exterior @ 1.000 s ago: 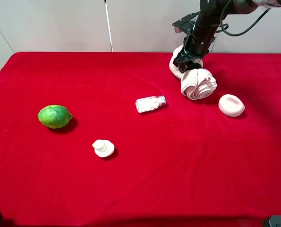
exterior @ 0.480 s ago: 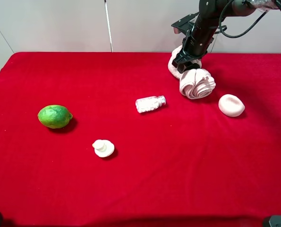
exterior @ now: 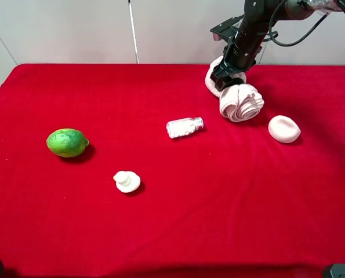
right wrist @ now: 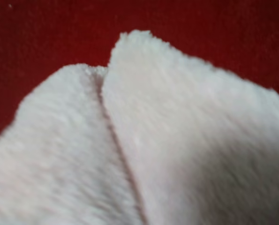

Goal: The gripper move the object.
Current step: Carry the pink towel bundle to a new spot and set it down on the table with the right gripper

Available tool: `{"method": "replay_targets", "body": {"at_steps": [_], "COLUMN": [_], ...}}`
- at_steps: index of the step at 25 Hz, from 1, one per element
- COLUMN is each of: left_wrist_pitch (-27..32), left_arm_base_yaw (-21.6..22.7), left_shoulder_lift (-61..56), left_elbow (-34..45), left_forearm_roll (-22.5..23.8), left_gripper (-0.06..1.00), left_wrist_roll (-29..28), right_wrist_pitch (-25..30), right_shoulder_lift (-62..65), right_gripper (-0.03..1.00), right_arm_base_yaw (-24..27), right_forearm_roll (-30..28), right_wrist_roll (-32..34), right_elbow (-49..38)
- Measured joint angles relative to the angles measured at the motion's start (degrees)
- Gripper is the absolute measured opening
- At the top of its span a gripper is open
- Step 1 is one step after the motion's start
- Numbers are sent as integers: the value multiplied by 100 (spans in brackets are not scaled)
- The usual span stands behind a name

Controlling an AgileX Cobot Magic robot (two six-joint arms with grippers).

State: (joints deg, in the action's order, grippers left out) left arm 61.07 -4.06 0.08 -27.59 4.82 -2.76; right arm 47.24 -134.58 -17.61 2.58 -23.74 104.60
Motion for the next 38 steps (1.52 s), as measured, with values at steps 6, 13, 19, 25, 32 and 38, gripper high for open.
{"method": "replay_targets", "body": {"at_steps": [6,13,19,25,32,38], "left_wrist_pitch": [0,0,0,0,0,0], "left_arm_base_yaw": [0,0,0,0,0,0], "left_shoulder_lift": [0,0,0,0,0,0], "left_elbow": [0,0,0,0,0,0], "left_forearm_roll": [0,0,0,0,0,0], "left_gripper": [97,97,97,97,97,97], "left_wrist_roll": [0,0,0,0,0,0], "right_wrist_pitch": [0,18,38,50,172,719], "right_shoulder_lift": [0,0,0,7,296,639], "right_gripper": [69,69,69,69,69,69], "right_arm_base_yaw": [0,0,0,0,0,0], "right_forearm_roll": [88,100,108,108,134,215], "right_wrist_roll": [0,0,0,0,0,27], "right_elbow": [0,0,0,0,0,0]}}
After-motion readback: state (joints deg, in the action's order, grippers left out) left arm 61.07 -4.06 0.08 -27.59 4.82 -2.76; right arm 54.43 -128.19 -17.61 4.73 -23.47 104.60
